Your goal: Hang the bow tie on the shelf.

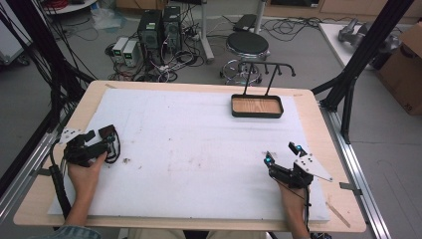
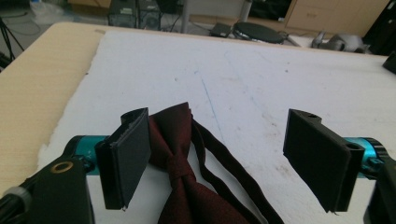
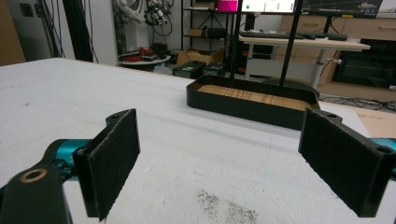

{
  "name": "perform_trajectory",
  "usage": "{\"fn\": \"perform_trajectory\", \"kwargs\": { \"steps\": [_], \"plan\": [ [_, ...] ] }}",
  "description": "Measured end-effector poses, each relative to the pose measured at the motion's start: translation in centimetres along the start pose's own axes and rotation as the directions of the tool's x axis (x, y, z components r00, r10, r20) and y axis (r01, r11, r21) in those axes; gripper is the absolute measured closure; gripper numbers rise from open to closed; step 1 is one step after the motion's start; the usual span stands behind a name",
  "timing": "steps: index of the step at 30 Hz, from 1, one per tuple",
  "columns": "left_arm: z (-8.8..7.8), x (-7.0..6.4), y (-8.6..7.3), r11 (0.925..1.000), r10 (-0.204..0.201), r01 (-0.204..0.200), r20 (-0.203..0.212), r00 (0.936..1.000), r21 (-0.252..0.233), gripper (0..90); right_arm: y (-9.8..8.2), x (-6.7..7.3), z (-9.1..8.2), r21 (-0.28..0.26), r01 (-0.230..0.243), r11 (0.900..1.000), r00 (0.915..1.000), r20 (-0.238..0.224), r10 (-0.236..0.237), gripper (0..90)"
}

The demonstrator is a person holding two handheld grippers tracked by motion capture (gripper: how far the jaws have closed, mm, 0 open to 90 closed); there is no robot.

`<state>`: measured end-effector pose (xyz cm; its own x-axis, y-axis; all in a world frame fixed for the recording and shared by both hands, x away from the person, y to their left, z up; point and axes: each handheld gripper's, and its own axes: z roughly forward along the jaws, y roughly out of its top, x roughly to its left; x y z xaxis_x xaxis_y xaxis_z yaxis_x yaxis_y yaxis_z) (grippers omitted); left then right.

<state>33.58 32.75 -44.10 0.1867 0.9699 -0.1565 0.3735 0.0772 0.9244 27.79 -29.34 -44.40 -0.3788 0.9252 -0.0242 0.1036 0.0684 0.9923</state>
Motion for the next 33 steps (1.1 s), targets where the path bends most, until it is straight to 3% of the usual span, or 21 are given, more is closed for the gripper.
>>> {"fn": "perform_trajectory", "kwargs": {
  "steps": [2,8,9,13,21,25,28,33],
  "plan": [
    [0.3,-0.3,0.1,0.9995,0.011,-0.01,-0.044,0.9989,0.029,27.1,0.0,0.0,0.0,0.0,0.003,1.0,1.0,0.002,-0.003,11.8],
    [1.1,-0.5,0.2,0.9965,0.01,-0.003,-0.082,0.9966,0.084,27.6,0.0,0.0,0.0,0.003,0.004,1.0,1.0,0.002,-0.004,11.8],
    [1.4,-0.6,0.3,0.9936,0.02,-0.01,-0.095,0.9953,0.112,29.3,0.0,0.0,0.0,0.002,0.005,1.0,1.0,0.005,-0.005,11.8],
    [1.6,-0.8,0.3,0.9905,0.027,-0.011,-0.116,0.9929,0.137,34.6,0.0,0.1,0.0,0.005,0.008,1.0,1.0,0.002,-0.008,11.8],
    [2.6,-1.1,0.3,0.9723,0.041,-0.007,-0.139,0.9894,0.234,39.3,0.0,0.0,0.0,0.005,0.005,1.0,1.0,0.002,-0.005,11.8],
    [2.6,-0.9,0.3,0.967,0.027,0.014,-0.157,0.9873,0.254,46.9,0.0,0.1,0.0,0.007,0.005,1.0,1.0,0.001,-0.005,11.8],
    [2.6,-0.8,0.3,0.9649,0.01,0.032,-0.158,0.9874,0.261,60.0,0.0,0.0,0.0,0.003,0.005,1.0,1.0,0.002,-0.005,11.8],
    [2.6,-0.8,0.2,0.9619,0.007,0.036,-0.157,0.9876,0.271,69.0,0.0,0.1,-0.1,0.005,-0.001,1.0,1.0,0.003,0.001,11.8]
  ]
}}
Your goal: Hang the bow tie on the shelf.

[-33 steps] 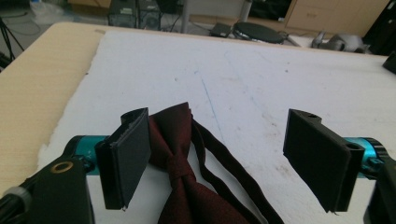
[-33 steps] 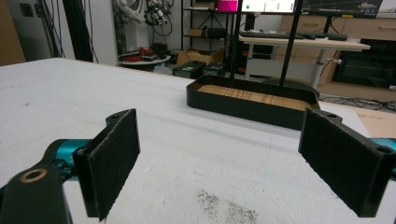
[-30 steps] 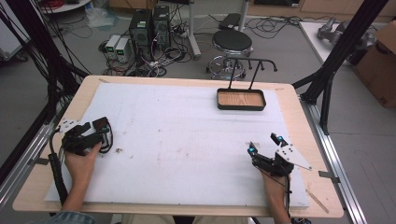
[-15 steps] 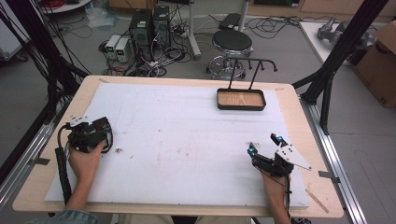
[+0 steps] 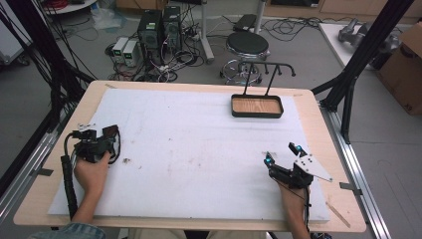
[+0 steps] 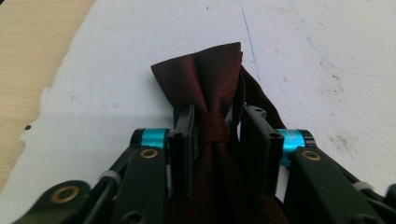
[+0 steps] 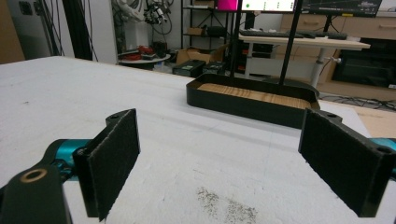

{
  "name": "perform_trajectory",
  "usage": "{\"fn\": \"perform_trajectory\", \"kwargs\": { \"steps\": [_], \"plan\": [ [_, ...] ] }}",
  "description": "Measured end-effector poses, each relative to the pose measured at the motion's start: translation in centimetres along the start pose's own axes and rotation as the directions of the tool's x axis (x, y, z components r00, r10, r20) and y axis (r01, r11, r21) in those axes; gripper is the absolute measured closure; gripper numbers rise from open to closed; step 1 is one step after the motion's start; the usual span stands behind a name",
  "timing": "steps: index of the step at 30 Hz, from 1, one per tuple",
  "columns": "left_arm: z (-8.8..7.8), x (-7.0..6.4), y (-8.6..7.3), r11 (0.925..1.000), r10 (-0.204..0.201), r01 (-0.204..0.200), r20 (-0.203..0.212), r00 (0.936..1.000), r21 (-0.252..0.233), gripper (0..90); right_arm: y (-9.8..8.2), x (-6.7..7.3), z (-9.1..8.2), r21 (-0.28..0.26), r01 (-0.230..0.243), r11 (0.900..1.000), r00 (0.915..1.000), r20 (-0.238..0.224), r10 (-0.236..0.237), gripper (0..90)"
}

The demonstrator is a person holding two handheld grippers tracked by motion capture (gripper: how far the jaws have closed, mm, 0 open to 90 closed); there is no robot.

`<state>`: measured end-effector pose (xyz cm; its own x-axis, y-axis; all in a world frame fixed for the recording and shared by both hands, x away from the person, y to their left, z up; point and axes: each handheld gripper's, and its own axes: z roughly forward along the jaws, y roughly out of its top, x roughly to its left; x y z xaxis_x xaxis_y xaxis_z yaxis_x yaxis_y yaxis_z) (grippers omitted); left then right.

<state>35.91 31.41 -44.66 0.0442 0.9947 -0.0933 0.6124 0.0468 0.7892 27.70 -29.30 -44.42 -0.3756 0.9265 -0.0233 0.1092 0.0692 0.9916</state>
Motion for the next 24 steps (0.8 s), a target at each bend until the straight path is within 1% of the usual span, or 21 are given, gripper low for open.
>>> {"fn": "perform_trajectory", "kwargs": {
  "steps": [2,4,8,9,10,12,14,15,16,18,20,21,23,24],
  "plan": [
    [-0.1,0.0,0.0,1.0,0.003,-0.003,0.009,1.0,-0.004,72.3,0.0,0.0,0.0,-0.001,0.006,1.0,1.0,0.0,-0.006,11.8],
    [-0.1,0.0,0.0,0.9999,0.004,-0.004,0.02,0.9998,-0.01,74.3,0.0,0.0,0.0,0.003,0.002,1.0,1.0,0.0,-0.002,11.8],
    [-0.3,0.1,-0.1,0.9997,0.012,-0.011,0.045,0.9989,-0.019,75.5,0.0,-0.1,0.0,0.0,0.005,1.0,1.0,0.0,-0.005,11.8],
    [-0.4,0.1,-0.2,0.9996,0.007,-0.006,0.056,0.9984,-0.028,75.6,0.0,0.0,0.0,-0.001,0.002,1.0,1.0,0.0,-0.002,11.8],
    [-0.6,0.2,-0.1,0.9994,0.0,0.002,0.075,0.9972,-0.035,75.6,0.0,0.0,0.0,0.001,0.002,1.0,1.0,0.0,-0.002,11.8],
    [-1.2,0.2,0.1,0.9976,-0.006,0.013,0.099,0.9951,-0.068,75.6,0.0,0.0,0.0,0.001,0.006,1.0,1.0,-0.001,-0.006,11.8],
    [-1.7,0.2,0.3,0.9933,-0.016,0.032,0.144,0.9894,-0.111,75.6,0.0,0.0,0.0,0.001,0.004,1.0,1.0,-0.001,-0.004,11.8],
    [-1.9,0.2,0.4,0.9917,-0.012,0.033,0.164,0.9863,-0.124,75.6,0.0,0.0,0.0,0.0,0.003,1.0,1.0,0.0,-0.003,11.8],
    [-2.1,0.1,0.5,0.9904,-0.005,0.029,0.179,0.9838,-0.135,75.6,0.0,-0.1,0.0,0.0,0.005,1.0,1.0,-0.001,-0.005,11.8],
    [-2.4,-0.3,0.9,0.9876,0.026,0.008,0.21,0.9773,-0.157,75.6,0.0,-0.1,0.0,-0.003,0.009,1.0,1.0,-0.003,-0.009,11.8],
    [-2.7,-0.7,1.2,0.9838,0.049,-0.004,0.248,0.9675,-0.179,75.6,0.0,0.0,0.0,0.0,0.008,1.0,1.0,-0.002,-0.008,11.8],
    [-2.8,-0.9,1.3,0.9816,0.051,0.0,0.263,0.9635,-0.191,75.6,0.0,0.0,0.0,0.0,0.007,1.0,1.0,-0.001,-0.007,11.8],
    [-2.9,-1.3,1.7,0.9777,0.067,-0.003,0.301,0.9511,-0.21,75.6,0.0,0.0,0.0,0.002,0.006,1.0,1.0,0.0,-0.006,11.8],
    [-3.0,-1.5,1.9,0.9763,0.078,-0.011,0.306,0.9487,-0.216,75.6,0.0,0.0,0.0,0.001,0.005,1.0,1.0,-0.001,-0.005,11.8]
  ]
}}
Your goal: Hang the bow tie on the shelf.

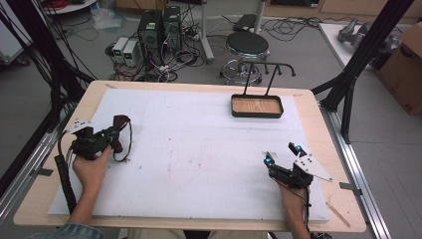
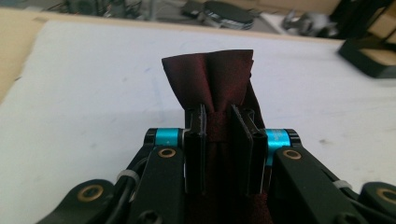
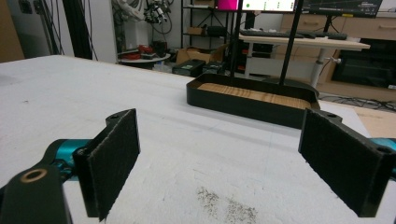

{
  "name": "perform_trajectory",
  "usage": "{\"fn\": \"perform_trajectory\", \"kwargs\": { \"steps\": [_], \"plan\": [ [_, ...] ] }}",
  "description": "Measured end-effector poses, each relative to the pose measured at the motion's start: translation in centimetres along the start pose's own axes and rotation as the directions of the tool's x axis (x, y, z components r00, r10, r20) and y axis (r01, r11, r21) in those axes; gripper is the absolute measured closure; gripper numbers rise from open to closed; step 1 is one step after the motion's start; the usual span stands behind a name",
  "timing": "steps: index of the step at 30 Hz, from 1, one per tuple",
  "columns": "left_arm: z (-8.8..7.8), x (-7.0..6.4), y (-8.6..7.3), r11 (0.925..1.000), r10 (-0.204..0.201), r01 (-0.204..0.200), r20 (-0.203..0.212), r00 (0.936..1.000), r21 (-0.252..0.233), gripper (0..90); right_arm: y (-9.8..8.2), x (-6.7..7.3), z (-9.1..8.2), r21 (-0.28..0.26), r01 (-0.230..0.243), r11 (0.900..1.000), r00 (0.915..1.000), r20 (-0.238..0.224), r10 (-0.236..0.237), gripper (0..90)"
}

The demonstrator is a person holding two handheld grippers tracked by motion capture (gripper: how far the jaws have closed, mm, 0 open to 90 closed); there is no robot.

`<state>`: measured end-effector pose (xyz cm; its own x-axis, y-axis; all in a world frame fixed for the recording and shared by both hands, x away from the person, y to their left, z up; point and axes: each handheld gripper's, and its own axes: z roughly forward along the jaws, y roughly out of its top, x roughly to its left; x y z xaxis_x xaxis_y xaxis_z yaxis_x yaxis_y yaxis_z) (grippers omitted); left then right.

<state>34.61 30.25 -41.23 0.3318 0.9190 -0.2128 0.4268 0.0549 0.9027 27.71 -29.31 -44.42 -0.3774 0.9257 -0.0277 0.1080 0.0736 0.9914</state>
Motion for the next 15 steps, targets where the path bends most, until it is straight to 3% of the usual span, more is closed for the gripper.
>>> {"fn": "perform_trajectory", "kwargs": {
  "steps": [4,15],
  "plan": [
    [0.5,-1.2,0.9,0.999,0.044,-0.044,0.047,0.9979,-0.007,75.6,0.0,0.0,0.0,0.003,-0.002,1.0,1.0,0.002,0.002,11.8],
    [3.8,-5.1,3.5,0.9961,0.074,-0.067,0.135,0.988,-0.056,75.6,0.0,-0.1,0.0,0.001,-0.002,1.0,1.0,-0.001,0.002,11.8]
  ]
}}
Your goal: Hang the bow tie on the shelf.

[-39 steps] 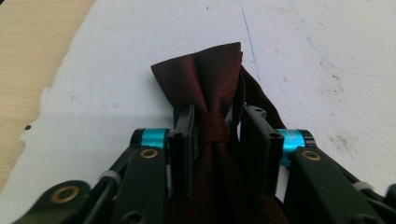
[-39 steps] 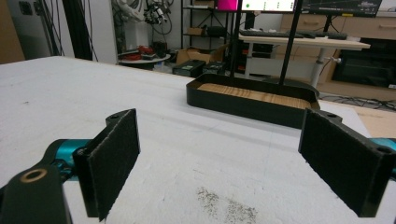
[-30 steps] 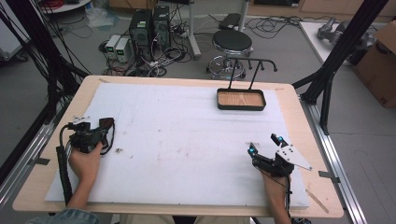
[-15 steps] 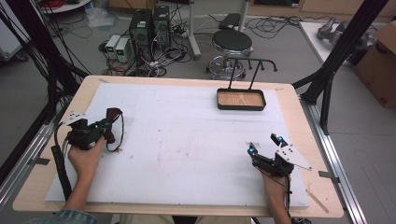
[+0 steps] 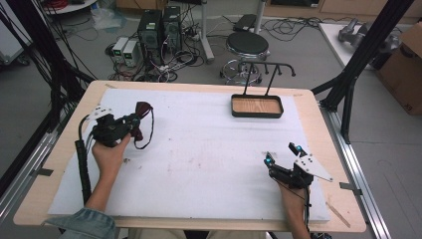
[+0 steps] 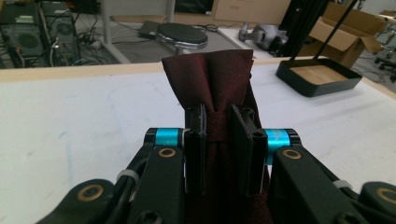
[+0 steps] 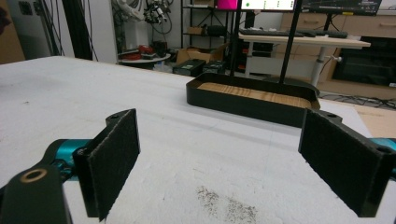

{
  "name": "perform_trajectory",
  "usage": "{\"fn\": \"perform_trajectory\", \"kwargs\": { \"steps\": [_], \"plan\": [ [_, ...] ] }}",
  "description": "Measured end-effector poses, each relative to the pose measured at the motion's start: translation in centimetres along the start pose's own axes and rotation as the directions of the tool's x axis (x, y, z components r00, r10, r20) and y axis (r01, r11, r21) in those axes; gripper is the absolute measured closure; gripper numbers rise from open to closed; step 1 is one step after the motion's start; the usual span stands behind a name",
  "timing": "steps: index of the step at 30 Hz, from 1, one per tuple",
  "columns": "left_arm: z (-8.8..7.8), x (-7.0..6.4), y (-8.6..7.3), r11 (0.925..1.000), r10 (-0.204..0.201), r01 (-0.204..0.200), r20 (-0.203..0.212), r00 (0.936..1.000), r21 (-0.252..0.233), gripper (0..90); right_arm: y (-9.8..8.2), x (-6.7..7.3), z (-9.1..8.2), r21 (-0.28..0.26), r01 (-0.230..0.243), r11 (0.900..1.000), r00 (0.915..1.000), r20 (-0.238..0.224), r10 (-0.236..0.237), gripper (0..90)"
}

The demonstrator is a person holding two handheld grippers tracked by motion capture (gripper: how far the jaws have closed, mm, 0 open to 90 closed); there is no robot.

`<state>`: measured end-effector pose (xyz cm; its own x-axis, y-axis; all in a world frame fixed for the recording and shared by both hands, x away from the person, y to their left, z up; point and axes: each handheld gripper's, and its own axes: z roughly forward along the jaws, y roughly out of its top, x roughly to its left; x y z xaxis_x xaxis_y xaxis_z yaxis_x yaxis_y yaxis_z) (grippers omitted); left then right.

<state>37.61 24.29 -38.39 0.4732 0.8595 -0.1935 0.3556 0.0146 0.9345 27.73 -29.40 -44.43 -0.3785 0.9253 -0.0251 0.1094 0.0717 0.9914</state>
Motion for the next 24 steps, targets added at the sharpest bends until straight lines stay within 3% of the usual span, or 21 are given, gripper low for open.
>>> {"fn": "perform_trajectory", "kwargs": {
  "steps": [9,21,24],
  "plan": [
    [3.9,-2.9,2.0,0.9986,0.053,-0.053,0.069,0.9962,-0.003,75.6,0.0,0.0,0.0,0.003,-0.007,1.0,1.0,-0.001,0.007,11.8],
    [8.9,-6.5,5.0,0.9916,0.127,-0.129,0.159,0.9792,0.005,75.6,0.0,-0.1,0.0,0.0,-0.015,1.0,0.9998,-0.009,0.015,11.8],
    [9.9,-7.4,5.7,0.9889,0.145,-0.148,0.163,0.9759,0.007,75.6,0.0,-0.1,0.0,-0.002,-0.014,1.0,0.9999,-0.006,0.014,11.8]
  ]
}}
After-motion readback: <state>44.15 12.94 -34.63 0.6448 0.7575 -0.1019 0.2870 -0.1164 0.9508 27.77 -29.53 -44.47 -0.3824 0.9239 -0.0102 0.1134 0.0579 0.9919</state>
